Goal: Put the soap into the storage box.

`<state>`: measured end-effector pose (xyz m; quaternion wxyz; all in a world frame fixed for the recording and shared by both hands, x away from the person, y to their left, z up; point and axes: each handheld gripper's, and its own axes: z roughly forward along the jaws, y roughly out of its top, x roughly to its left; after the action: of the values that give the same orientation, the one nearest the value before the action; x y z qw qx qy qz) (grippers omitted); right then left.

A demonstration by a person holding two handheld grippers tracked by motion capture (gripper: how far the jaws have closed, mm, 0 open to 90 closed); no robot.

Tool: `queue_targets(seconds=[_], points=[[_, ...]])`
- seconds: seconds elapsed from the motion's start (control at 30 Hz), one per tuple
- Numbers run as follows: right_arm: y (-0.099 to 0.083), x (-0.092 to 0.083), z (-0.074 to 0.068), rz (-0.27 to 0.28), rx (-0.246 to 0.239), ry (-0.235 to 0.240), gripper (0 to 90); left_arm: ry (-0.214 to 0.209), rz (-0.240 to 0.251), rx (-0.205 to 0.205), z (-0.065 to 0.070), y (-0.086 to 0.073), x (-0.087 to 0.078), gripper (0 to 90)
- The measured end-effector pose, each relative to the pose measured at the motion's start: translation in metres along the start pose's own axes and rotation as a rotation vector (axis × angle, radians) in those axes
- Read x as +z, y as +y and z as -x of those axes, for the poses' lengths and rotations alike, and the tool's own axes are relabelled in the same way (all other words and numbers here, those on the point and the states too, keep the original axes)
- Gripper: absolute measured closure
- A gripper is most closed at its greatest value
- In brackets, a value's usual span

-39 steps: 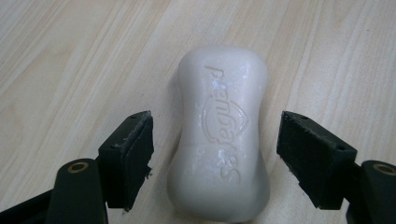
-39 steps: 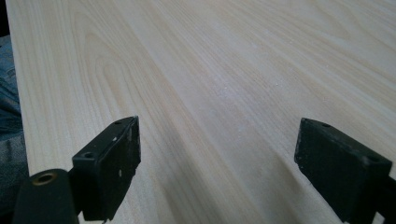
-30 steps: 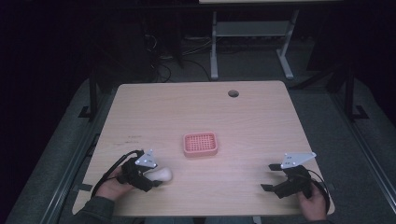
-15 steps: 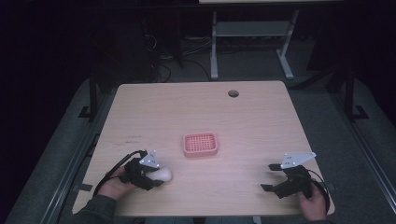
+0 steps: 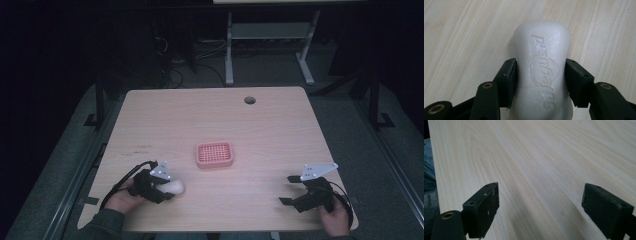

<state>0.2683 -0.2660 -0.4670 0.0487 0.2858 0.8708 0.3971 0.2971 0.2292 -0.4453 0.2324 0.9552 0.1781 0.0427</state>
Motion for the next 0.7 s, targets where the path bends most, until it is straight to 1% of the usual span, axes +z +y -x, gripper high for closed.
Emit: queue_targets(seconds=[0.07, 0.1, 0.13, 0.17, 0.27, 0.4, 0.5, 0.67, 0.7], points=[[0.0001, 0.0000, 0.0000, 0.000, -0.001, 0.001, 14.2, -0.004, -0.003, -0.005, -0.0004, 0.0003, 0.0000, 47.3], [0.0003, 0.0000, -0.0001, 0.002, 0.000, 0.001, 14.1, -0.004, 0.004, -0.016, 0.0002, 0.0004, 0.0005, 47.3], [0.0003, 0.0000, -0.0003, 0.003, 0.000, 0.001, 14.2, 0.001, 0.002, -0.015, 0.0007, 0.0009, 0.0004, 47.6], [0.0004, 0.0000, -0.0004, 0.002, 0.001, 0.001, 14.2, 0.006, -0.007, -0.005, 0.0010, 0.0016, 0.0000, 47.9], [0.0005, -0.0003, -0.0007, 0.000, 0.001, 0.001, 14.2, 0.014, -0.018, -0.002, 0.0028, 0.0034, -0.0002, 48.6], [0.0003, -0.0012, -0.0006, 0.005, -0.002, 0.002, 14.1, 0.008, -0.019, -0.012, 0.0029, 0.0036, -0.0006, 49.1], [0.0002, -0.0017, -0.0004, 0.006, -0.004, 0.001, 14.1, 0.002, -0.023, -0.007, 0.0031, 0.0040, -0.0007, 49.1], [0.0005, -0.0015, -0.0008, 0.005, -0.006, 0.002, 14.2, 0.009, -0.025, -0.009, 0.0032, 0.0040, -0.0011, 49.2], [0.0007, -0.0013, -0.0012, 0.004, -0.007, 0.002, 14.2, 0.004, -0.018, -0.016, 0.0033, 0.0034, -0.0025, 49.2]])
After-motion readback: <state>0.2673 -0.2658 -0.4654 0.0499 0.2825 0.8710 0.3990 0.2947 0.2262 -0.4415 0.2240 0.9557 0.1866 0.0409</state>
